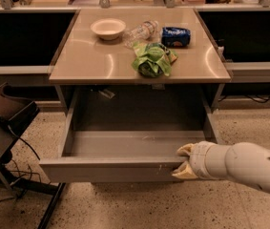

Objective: Open top drawer

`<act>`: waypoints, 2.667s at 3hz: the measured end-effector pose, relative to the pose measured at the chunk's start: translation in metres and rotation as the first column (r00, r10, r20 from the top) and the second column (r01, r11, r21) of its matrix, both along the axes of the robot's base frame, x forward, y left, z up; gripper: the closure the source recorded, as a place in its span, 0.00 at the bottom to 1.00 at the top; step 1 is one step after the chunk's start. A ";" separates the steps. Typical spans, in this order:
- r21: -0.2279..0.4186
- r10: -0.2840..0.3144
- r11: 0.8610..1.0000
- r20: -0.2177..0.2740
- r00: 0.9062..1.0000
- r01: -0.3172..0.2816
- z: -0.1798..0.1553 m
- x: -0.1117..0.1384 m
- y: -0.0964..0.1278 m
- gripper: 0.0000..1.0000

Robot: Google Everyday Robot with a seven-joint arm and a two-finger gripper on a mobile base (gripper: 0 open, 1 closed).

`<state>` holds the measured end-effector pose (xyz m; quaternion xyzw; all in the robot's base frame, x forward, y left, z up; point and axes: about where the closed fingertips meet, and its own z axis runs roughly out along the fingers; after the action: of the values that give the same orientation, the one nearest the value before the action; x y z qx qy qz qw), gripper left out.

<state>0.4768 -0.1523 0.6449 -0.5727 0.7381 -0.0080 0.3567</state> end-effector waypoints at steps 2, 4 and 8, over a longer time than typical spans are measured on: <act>0.012 -0.001 1.000 0.001 1.000 0.001 0.000 -0.013 0.005 1.00; 0.025 -0.009 1.000 0.005 1.000 0.009 0.001 -0.023 0.007 1.00; 0.039 -0.017 0.999 0.008 1.000 0.017 0.001 -0.033 0.008 1.00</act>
Offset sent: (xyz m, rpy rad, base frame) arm -0.1508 0.0236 -0.0312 0.1476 -0.0254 -0.0797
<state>0.4436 -0.1445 0.6463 -0.5594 0.7414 0.0008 0.3708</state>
